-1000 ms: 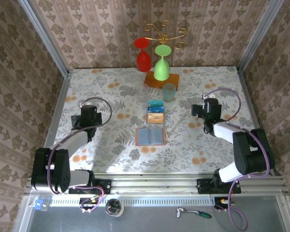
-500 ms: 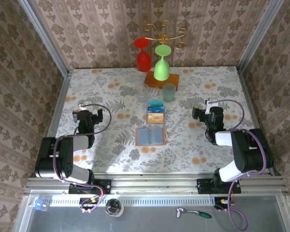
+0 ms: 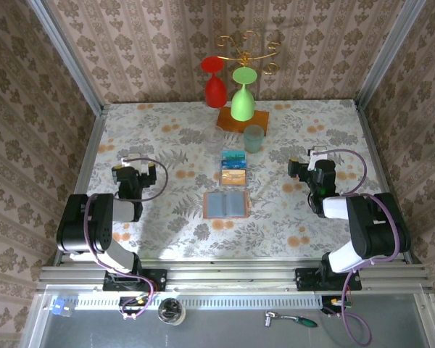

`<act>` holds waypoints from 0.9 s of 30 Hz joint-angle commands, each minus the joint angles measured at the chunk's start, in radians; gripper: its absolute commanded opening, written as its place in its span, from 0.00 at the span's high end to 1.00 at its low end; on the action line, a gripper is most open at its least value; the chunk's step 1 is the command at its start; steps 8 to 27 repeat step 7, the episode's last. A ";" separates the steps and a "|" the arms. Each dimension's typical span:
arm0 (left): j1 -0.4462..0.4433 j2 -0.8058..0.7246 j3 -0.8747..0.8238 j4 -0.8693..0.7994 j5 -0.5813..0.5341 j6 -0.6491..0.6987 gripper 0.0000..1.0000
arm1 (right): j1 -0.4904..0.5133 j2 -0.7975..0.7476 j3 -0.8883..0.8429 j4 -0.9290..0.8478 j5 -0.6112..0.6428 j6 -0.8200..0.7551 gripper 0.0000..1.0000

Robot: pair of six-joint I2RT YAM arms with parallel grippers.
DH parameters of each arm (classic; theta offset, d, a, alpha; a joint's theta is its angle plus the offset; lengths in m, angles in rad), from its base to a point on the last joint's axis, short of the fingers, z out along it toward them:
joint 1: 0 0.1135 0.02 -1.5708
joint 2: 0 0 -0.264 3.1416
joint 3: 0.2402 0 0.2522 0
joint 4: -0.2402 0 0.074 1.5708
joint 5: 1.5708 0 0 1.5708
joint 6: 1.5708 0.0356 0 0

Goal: Take the credit cards out of the card holder

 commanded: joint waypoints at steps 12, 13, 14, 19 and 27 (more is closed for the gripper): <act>-0.022 -0.002 -0.013 0.073 0.017 0.041 0.00 | -0.005 0.008 -0.009 0.040 -0.011 -0.011 0.00; -0.022 -0.002 -0.013 0.073 0.017 0.041 0.00 | -0.005 0.008 -0.009 0.040 -0.011 -0.011 0.00; -0.022 -0.002 -0.013 0.073 0.017 0.041 0.00 | -0.005 0.008 -0.009 0.040 -0.011 -0.011 0.00; -0.022 -0.002 -0.013 0.073 0.017 0.041 0.00 | -0.005 0.008 -0.009 0.040 -0.011 -0.011 0.00; -0.022 -0.002 -0.013 0.073 0.017 0.041 0.00 | -0.005 0.008 -0.009 0.040 -0.011 -0.011 0.00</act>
